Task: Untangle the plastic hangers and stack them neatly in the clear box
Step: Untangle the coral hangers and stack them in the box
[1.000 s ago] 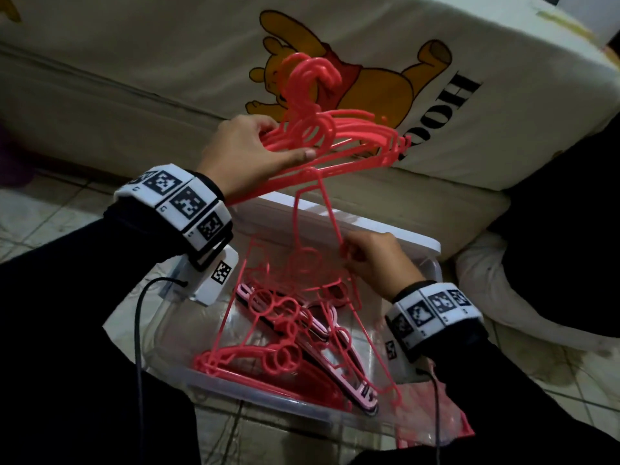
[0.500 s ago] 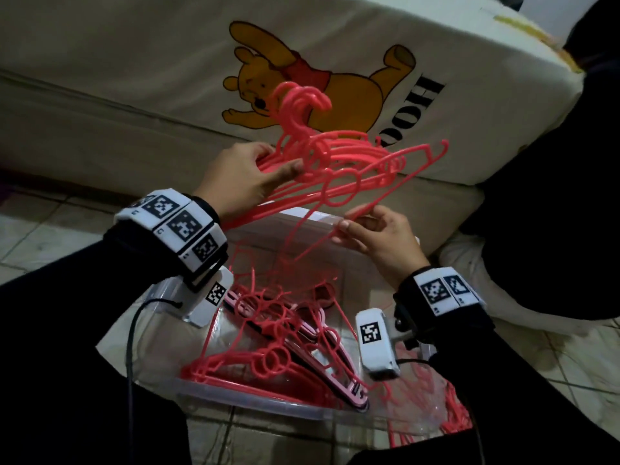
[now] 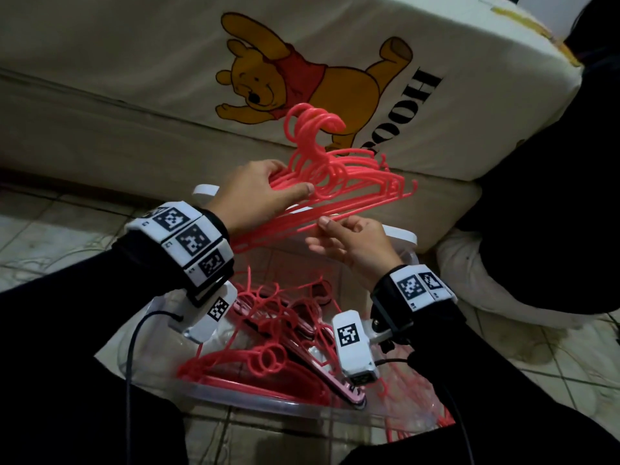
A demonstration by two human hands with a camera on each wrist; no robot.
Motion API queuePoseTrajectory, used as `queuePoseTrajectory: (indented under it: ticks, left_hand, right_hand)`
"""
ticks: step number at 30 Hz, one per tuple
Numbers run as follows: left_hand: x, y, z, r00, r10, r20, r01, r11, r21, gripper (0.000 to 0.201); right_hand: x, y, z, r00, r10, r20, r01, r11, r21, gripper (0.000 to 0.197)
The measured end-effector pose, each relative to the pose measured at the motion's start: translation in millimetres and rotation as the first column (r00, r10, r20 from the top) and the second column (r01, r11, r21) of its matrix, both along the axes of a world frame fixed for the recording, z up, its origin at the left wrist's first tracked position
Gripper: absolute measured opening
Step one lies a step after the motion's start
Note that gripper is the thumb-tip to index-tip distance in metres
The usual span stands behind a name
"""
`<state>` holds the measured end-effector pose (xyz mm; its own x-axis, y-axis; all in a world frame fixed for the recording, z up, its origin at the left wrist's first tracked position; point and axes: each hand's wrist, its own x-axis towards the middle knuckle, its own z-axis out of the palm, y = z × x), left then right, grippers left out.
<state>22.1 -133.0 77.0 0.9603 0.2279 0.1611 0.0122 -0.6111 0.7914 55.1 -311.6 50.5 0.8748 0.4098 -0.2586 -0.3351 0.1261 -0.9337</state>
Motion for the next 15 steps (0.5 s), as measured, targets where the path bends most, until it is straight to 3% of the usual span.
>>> queuePoseTrajectory:
  ticks: [4, 7, 9, 11, 13, 15]
  left_hand:
    - [-1, -2, 1, 1.0, 0.028, 0.008, -0.029, 0.997, 0.074, 0.025]
    - [-3, -2, 2, 0.999, 0.042, -0.018, -0.04, 0.995, 0.094, 0.031]
    - [-3, 0, 2, 0.999, 0.036, -0.027, -0.034, 0.996, 0.077, 0.037]
    - [-4, 2, 3, 0.999, 0.029, -0.023, -0.027, 0.997, 0.079, 0.036]
    - [-4, 3, 3, 0.999, 0.027, -0.025, -0.024, 0.996, 0.089, 0.034]
    - [-2, 5, 3, 0.999, 0.023, -0.04, -0.019, 0.996, 0.088, 0.035]
  right_hand:
    - [1, 1, -4, 0.987, 0.158, 0.016, -0.154, 0.977, -0.15, 0.018]
    - [12, -12, -14, 0.958, 0.275, 0.082, -0.212, 0.872, -0.44, 0.017]
    - [25, -29, -25, 0.921, 0.365, 0.133, -0.166, 0.678, -0.716, 0.018]
    - [37, -44, -41, 0.882, 0.457, 0.117, -0.096, 0.416, -0.904, 0.013]
    - [41, -54, -61, 0.849, 0.529, 0.004, -0.099, 0.167, -0.981, 0.019]
    - [36, -58, -83, 0.804, 0.589, -0.078, -0.086, -0.014, -0.996, 0.023]
